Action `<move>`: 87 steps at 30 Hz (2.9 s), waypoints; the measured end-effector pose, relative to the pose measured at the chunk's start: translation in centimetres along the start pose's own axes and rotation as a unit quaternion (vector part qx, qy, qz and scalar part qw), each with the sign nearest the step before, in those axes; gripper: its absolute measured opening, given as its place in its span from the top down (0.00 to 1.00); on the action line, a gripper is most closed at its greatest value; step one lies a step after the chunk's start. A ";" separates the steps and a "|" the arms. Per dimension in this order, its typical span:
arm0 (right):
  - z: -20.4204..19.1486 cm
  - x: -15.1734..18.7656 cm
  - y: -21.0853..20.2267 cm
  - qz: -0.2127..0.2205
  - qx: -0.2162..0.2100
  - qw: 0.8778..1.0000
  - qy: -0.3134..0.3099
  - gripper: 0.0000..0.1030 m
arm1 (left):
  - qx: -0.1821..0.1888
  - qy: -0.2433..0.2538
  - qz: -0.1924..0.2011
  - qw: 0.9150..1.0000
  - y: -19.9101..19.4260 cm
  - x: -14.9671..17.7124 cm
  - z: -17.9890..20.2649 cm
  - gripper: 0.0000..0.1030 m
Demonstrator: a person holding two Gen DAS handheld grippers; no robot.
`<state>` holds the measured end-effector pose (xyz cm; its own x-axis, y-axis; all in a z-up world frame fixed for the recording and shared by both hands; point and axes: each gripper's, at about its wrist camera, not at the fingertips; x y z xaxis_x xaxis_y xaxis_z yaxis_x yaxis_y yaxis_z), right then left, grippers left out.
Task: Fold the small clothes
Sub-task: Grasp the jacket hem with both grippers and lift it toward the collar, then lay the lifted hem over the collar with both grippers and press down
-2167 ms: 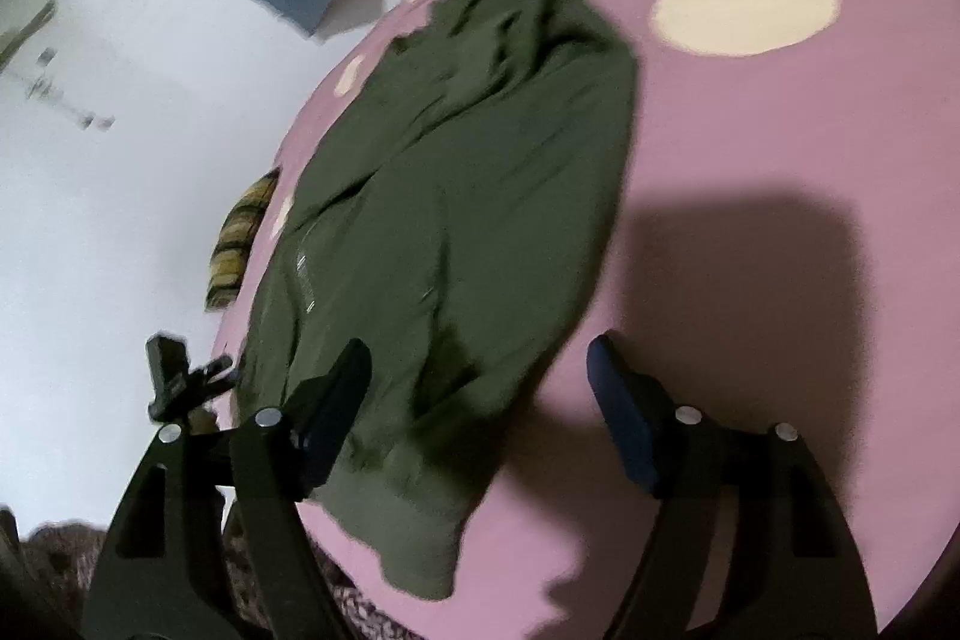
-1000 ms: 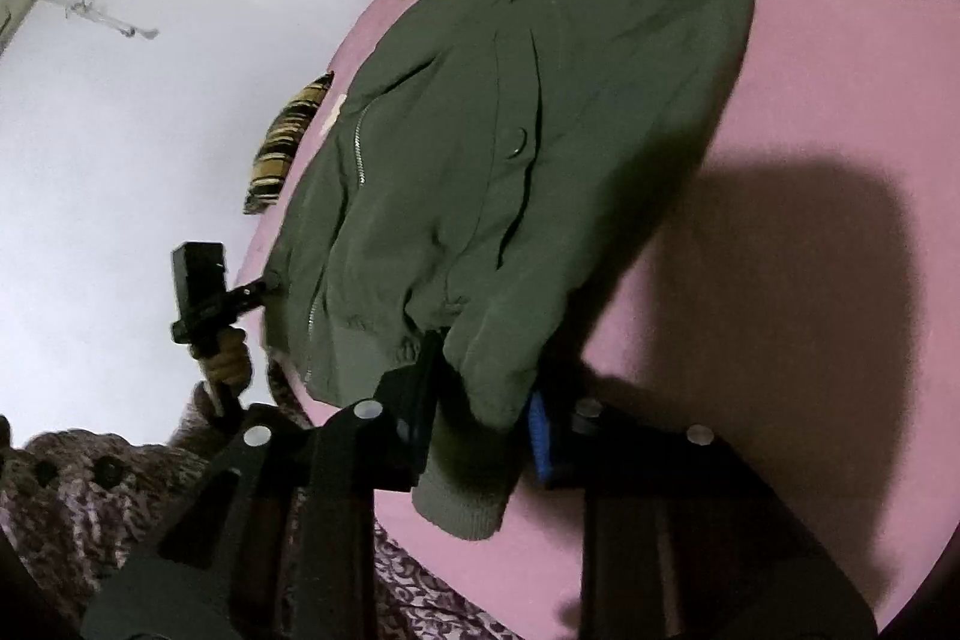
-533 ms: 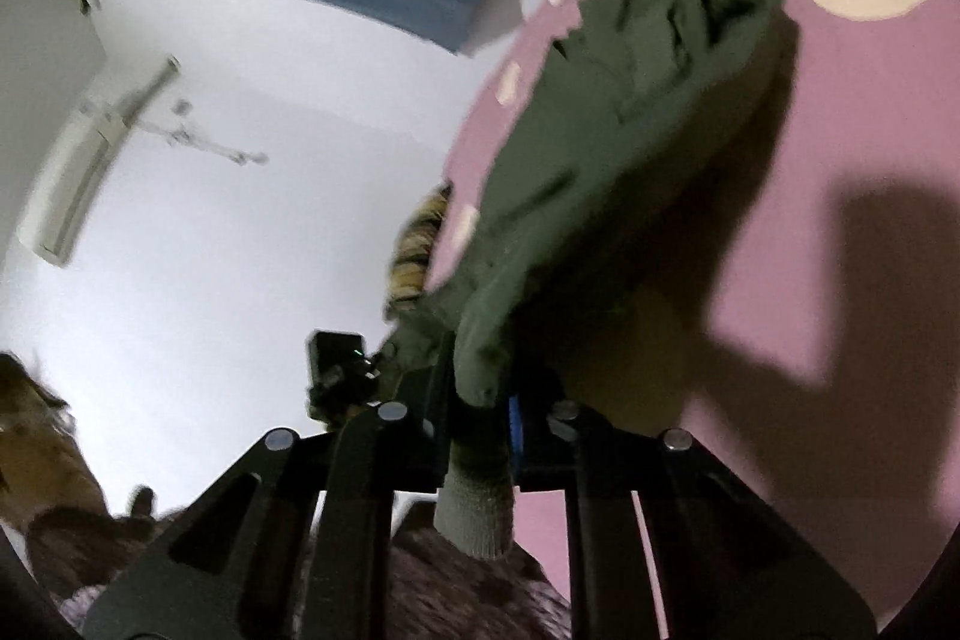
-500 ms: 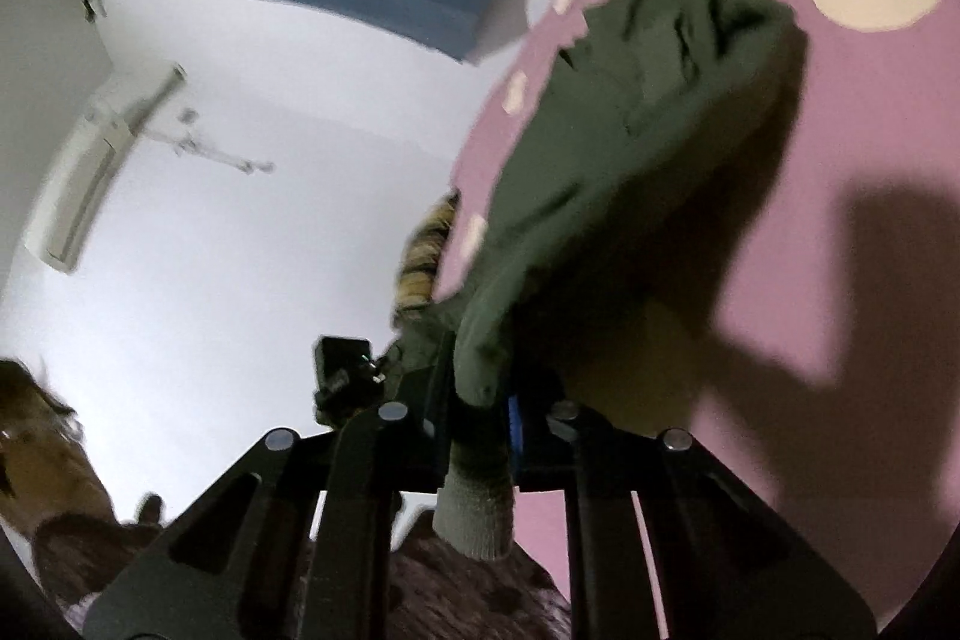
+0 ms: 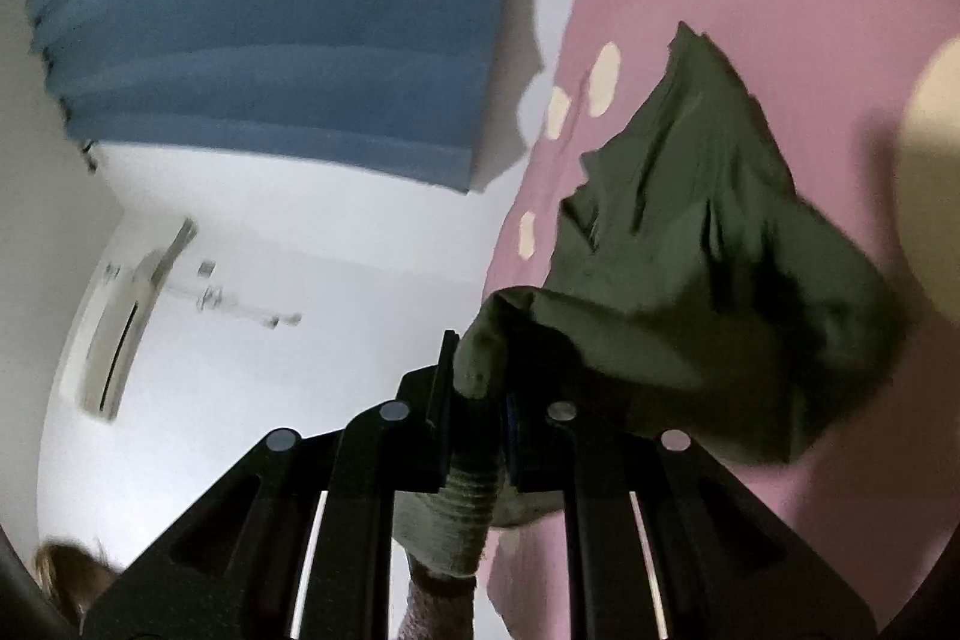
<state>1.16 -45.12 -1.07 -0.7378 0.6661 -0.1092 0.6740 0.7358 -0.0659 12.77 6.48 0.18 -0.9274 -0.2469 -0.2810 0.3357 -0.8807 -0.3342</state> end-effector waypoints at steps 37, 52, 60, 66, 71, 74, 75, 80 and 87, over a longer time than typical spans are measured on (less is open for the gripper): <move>0.5 -9.8 9.3 -0.070 0.272 0.939 -0.200 0.40 | -0.311 0.321 -0.055 0.893 6.6 -5.9 0.0 0.26; 1.2 -11.2 15.3 -0.165 0.342 0.875 -0.300 0.38 | -0.323 0.334 -0.114 0.878 11.2 -8.6 -1.2 0.28; -2.4 -10.4 14.6 -0.155 0.345 0.854 -0.357 0.30 | -0.335 0.318 -0.125 0.878 11.5 -9.2 -2.5 0.35; -1.0 -10.3 17.9 -0.186 0.371 0.832 -0.368 0.43 | -0.345 0.320 -0.121 0.874 12.1 -9.4 -2.4 0.47; -1.1 -9.2 19.4 -0.187 0.376 0.825 -0.378 0.90 | -0.379 0.356 -0.110 0.847 12.1 -9.0 -1.5 0.85; -2.5 -10.3 17.8 -0.148 0.331 0.865 -0.348 0.91 | -0.379 0.352 -0.077 0.852 11.1 -9.4 -0.5 0.86; -2.7 -10.8 17.4 -0.137 0.318 0.876 -0.337 0.91 | -0.377 0.346 -0.067 0.857 10.9 -9.8 -0.3 0.87; -2.1 -13.0 17.2 -0.100 0.307 0.900 -0.293 0.91 | -0.396 0.308 -0.030 0.864 11.8 -11.8 -0.2 0.87; 0.9 -14.9 19.1 -0.095 0.352 0.894 -0.259 0.92 | -0.451 0.277 -0.036 0.848 14.1 -13.0 -2.9 0.87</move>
<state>25.06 -41.14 -1.60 -0.8484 0.2569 -0.4628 0.5289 0.4484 -0.7206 30.02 -1.59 -3.48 -0.8150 0.2419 -0.5266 0.5026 -0.1573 -0.8501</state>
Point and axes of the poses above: each gripper's, at about its wrist camera, not at the fingertips, and y roughly the way its jaws point, z to its right, x to its underside, and after that the axes turned 1 degree about -x, right-handed
